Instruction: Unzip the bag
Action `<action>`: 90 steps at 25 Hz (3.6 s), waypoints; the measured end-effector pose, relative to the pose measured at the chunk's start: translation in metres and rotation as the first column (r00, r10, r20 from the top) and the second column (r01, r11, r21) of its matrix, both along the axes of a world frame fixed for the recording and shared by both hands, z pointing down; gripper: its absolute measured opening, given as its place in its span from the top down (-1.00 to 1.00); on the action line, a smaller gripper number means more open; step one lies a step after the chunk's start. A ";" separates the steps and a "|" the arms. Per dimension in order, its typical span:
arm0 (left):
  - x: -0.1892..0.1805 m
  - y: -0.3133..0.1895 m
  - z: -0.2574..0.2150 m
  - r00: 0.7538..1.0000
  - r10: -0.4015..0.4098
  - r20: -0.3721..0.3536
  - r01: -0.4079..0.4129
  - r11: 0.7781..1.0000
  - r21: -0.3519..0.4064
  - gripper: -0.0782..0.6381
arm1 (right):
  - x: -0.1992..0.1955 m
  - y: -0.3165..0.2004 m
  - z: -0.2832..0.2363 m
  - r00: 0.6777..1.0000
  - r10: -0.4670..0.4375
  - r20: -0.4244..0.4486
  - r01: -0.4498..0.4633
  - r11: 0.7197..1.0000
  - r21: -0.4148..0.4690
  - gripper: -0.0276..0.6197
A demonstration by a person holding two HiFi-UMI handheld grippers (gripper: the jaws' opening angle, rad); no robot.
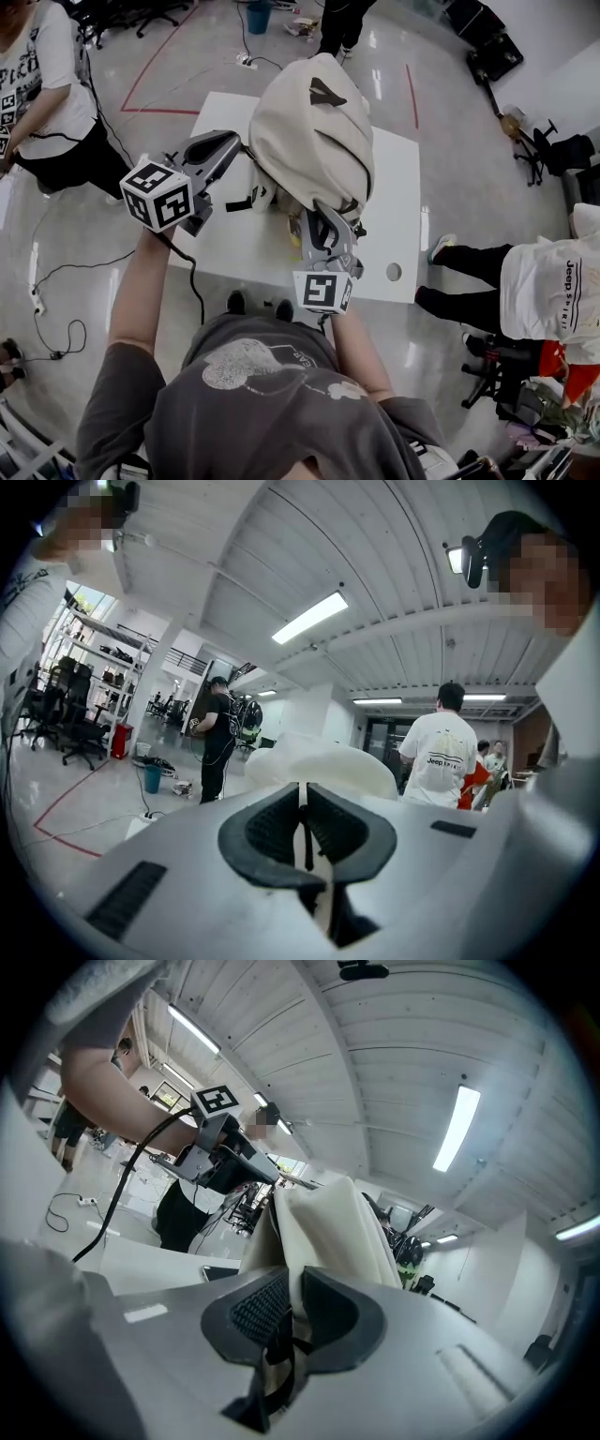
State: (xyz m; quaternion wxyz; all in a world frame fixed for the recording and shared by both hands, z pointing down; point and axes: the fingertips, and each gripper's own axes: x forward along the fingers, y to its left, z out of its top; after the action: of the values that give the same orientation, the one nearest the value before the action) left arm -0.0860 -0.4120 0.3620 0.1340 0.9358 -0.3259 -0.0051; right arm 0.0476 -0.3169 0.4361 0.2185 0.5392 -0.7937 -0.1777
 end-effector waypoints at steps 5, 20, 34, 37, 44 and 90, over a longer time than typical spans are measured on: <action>-0.032 -0.010 -0.017 0.995 -0.094 -0.026 0.095 0.993 0.066 0.77 | 0.006 -0.001 0.001 0.999 0.039 0.037 -0.039 0.999 0.004 0.78; -0.088 -0.005 0.032 0.977 -0.211 0.037 0.210 0.977 0.032 0.77 | 0.012 0.000 0.005 0.990 0.125 0.068 -0.125 0.992 0.001 0.77; -0.031 0.045 0.039 0.989 -0.128 0.079 0.113 0.978 0.175 0.47 | -0.017 0.013 -0.043 0.963 0.143 0.227 -0.159 0.986 0.055 0.75; -0.031 0.051 0.037 0.989 -0.139 0.058 0.126 0.973 0.196 0.44 | -0.032 0.011 -0.047 0.963 0.141 0.232 -0.163 0.984 0.078 0.84; -0.026 0.063 0.054 0.995 -0.094 0.034 0.087 0.979 0.184 0.48 | -0.052 0.010 -0.026 0.956 0.176 0.237 -0.189 0.981 0.035 0.94; 0.127 0.432 0.060 0.963 -0.247 0.111 0.232 0.964 0.131 0.73 | 0.107 0.354 0.004 0.947 0.034 0.319 -0.015 0.998 -0.063 0.95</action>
State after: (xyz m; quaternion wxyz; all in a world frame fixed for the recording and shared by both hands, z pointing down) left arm 0.0406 0.0196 0.4224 0.0563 0.8941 -0.4440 0.0190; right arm 0.1545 0.0376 0.4405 0.1050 0.5639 -0.8168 -0.0615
